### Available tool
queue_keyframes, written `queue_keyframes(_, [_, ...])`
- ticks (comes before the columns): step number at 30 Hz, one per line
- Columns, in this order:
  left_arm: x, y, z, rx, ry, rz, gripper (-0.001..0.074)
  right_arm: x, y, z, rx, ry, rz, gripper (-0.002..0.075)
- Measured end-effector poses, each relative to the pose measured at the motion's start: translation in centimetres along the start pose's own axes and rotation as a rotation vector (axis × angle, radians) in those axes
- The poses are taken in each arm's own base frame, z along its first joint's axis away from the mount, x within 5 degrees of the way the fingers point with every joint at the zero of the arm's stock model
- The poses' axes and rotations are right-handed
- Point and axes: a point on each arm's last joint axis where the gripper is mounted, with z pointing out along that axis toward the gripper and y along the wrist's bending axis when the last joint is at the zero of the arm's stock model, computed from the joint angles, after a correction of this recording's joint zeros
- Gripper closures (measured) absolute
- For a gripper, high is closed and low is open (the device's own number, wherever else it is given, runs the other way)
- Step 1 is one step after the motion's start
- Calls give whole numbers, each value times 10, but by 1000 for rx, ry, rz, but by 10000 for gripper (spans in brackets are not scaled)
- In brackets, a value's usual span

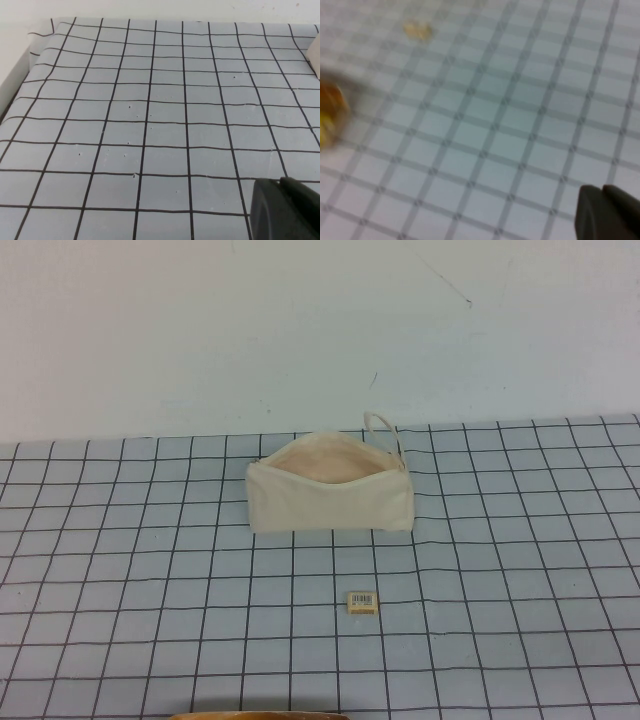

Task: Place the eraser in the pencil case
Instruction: Pick up the eraser from the table

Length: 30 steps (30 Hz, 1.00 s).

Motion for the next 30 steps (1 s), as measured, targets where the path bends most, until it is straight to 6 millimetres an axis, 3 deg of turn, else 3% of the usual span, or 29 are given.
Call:
queue_keyframes(4, [0,0,0,2,0,0,737,-36,-15,13,-4,239,-23,729])
queue_keyframes(8, [0,0,0,2,0,0,737,-68,-25,44,-59,390,-47,729])
queue_keyframes(11, [0,0,0,2,0,-2,737,-90,-21,74,-86,483,-104,729])
queue_keyframes(17, [0,0,0,2,0,-4,737,-133,8,139,-148,588,-243,729])
queue_keyframes(26, [0,0,0,2,0,-4,737,-164,64,242,-218,713,-327,721])
queue_keyframes(30, [0,0,0,2,0,-4,737,-171,85,278,-215,729,-292,594])
